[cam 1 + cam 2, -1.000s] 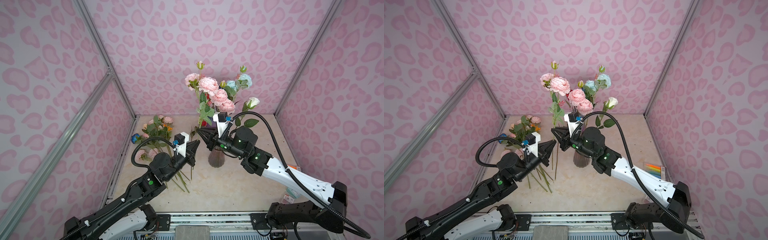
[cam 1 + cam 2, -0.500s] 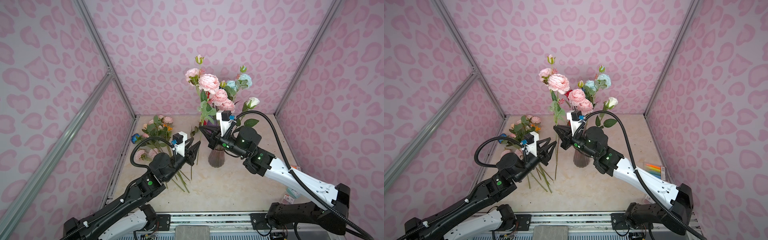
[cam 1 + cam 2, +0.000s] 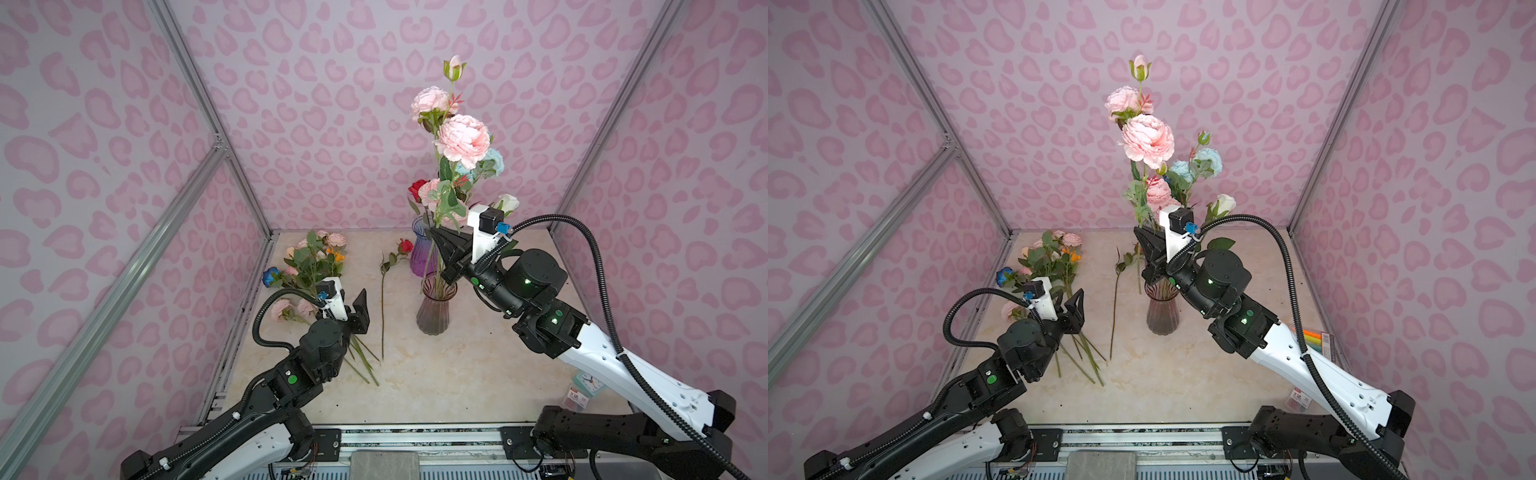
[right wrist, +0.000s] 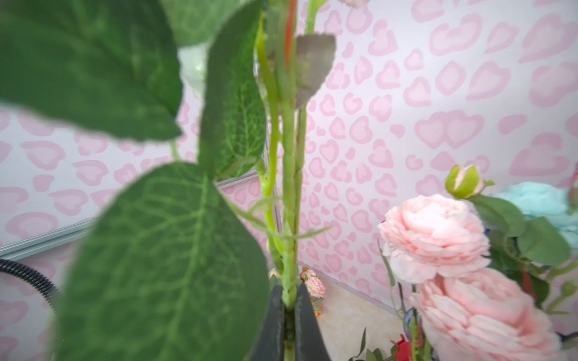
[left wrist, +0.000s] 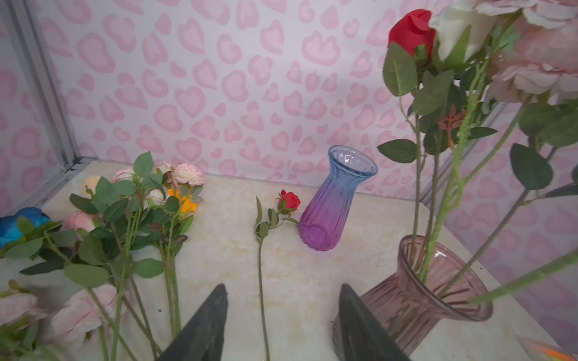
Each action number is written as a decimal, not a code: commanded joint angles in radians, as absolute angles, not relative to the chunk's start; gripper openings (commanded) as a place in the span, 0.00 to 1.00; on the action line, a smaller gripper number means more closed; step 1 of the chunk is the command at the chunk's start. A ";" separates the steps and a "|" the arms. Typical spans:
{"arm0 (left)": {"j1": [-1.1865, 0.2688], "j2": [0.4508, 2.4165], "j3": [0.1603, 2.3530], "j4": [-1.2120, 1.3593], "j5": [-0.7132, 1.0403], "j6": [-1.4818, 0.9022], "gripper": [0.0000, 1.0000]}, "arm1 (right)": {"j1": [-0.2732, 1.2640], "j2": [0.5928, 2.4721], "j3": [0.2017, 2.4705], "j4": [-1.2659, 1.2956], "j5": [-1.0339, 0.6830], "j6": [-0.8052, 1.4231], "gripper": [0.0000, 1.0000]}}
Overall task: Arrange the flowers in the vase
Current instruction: 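Carry the pink rose above the vase with the right gripper while the left withdraws, then lower the pink rose stem into the pink-tinted vase with the right gripper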
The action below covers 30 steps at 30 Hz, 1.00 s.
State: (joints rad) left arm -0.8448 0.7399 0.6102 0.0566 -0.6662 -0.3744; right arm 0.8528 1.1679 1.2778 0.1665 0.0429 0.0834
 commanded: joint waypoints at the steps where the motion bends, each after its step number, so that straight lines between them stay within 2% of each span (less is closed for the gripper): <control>1: -0.841 0.735 0.612 0.022 -0.736 -0.417 0.58 | 0.827 1.169 1.282 0.172 0.105 0.018 0.01; 9: -0.836 0.705 0.603 0.006 -0.785 -0.439 0.57 | 0.692 1.184 1.237 0.209 0.039 0.148 0.00; 23: -0.831 0.698 0.593 -0.015 -0.779 -0.457 0.57 | 0.679 1.197 1.108 0.203 -0.011 0.166 0.01; 30: -0.830 0.711 0.591 -0.014 -0.775 -0.461 0.57 | 0.678 1.195 1.035 0.209 -0.028 0.164 0.05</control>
